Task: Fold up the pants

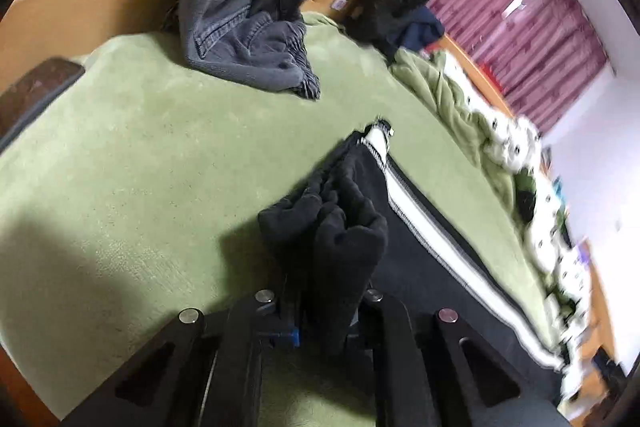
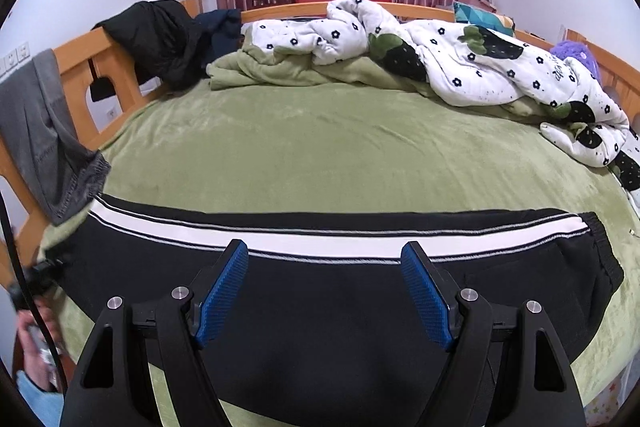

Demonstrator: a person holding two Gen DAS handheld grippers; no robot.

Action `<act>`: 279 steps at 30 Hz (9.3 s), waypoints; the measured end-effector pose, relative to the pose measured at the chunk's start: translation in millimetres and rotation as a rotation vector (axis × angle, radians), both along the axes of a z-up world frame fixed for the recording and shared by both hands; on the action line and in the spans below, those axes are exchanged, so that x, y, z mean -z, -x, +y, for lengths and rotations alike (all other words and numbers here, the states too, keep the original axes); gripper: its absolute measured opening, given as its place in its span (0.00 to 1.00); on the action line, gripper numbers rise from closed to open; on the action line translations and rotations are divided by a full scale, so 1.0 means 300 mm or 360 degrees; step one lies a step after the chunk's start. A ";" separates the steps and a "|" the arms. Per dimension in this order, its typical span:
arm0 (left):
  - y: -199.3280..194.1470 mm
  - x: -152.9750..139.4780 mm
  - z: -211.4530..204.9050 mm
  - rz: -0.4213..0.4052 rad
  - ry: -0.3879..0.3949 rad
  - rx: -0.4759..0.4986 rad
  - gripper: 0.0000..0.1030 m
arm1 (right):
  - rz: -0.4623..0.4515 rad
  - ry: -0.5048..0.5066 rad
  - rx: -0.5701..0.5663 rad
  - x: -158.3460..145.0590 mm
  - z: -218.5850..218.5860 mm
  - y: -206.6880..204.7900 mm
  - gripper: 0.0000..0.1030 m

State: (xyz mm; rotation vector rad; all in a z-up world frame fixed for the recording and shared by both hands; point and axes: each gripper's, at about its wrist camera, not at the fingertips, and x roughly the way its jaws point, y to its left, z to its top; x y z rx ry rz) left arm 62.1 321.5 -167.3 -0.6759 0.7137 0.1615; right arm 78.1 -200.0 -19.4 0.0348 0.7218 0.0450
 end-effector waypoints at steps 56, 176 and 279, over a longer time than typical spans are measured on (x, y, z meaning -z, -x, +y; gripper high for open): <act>0.310 -0.207 -1.275 -0.0067 -0.0748 0.0904 0.75 | 0.0058 -0.0534 0.0167 0.292 -0.529 0.172 0.76; -0.357 -0.154 -0.917 0.0188 -0.0061 0.0819 0.09 | -0.0210 -0.0257 0.0796 0.129 -1.015 0.050 0.20; -0.062 -0.157 -0.429 0.0525 -0.0317 0.0627 0.69 | 0.0304 -0.0174 -0.0278 0.364 0.183 -0.264 0.00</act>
